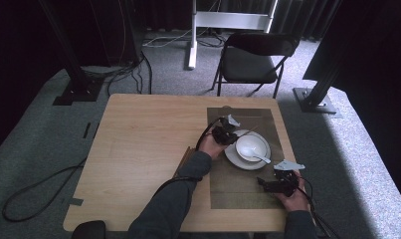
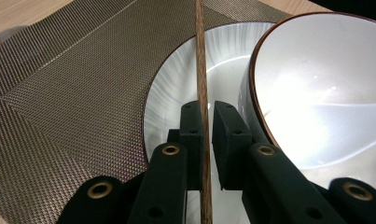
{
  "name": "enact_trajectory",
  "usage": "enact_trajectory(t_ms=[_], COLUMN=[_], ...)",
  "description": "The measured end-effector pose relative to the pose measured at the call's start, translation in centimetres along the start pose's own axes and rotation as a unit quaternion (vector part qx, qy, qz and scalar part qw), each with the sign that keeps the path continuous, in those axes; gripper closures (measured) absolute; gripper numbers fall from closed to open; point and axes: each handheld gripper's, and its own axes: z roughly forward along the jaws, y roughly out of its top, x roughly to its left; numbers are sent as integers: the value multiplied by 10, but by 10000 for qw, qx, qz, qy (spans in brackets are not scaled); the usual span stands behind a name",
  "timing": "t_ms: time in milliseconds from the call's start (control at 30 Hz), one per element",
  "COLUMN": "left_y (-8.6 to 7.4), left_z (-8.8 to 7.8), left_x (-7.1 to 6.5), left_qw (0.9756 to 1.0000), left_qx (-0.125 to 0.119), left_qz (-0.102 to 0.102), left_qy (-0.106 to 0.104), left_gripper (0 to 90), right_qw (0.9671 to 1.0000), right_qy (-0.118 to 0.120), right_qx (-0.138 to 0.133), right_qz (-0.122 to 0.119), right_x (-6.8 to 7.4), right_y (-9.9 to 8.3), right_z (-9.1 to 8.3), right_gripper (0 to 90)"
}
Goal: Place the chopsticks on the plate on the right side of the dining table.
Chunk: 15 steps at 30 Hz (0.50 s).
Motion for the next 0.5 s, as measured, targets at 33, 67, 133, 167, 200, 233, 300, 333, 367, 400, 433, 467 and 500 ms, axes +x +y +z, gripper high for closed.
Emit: enact_trajectory(t_ms=[33,67,133,167,200,233,300,333,367,400,433,467,500], left_y=[0,0,0,0,0,0,0,0,0,-1,-1,-1,-2], left_z=[-1,-1,-1,-2,-2,-3,-5,-5,-5,-7,-8,-8,-10], left_x=[0,0,0,0,1,1,3,3,3,5,6,6,8], left_qw=[10000,10000,10000,10000,10000,10000,10000,10000,10000,9999,9998,9998,9998], left_qx=[-21,-29,-31,-38,-36,-32,-46,-46,-46,-66,-84,-84,-96], left_qz=[-18,-17,-13,-24,-22,-29,-60,-60,-60,-80,-133,-133,-158], left_qy=[16,17,24,27,30,33,55,55,55,75,76,76,75], left_gripper=[824,823,818,812,812,806,796,795,795,784,780,774,769], right_qw=[10000,10000,10000,10000,10000,10000,10000,10000,10000,10000,10000,10000,10000], right_qy=[1,1,0,1,1,1,0,0,0,1,1,2,2], right_qx=[0,2,0,1,1,1,0,0,-1,1,1,2,3], right_qz=[1,6,1,2,2,1,0,0,-1,2,5,6,5], right_x=[0,0,0,0,0,0,0,0,0,0,0,0,0], right_y=[0,0,0,0,0,0,0,0,0,0,0,0,0], right_z=[0,0,0,0,0,0,0,0,0,0,0,0,0], right_gripper=[116,115,116,115,115,115,116,116,116,116,116,115,115])
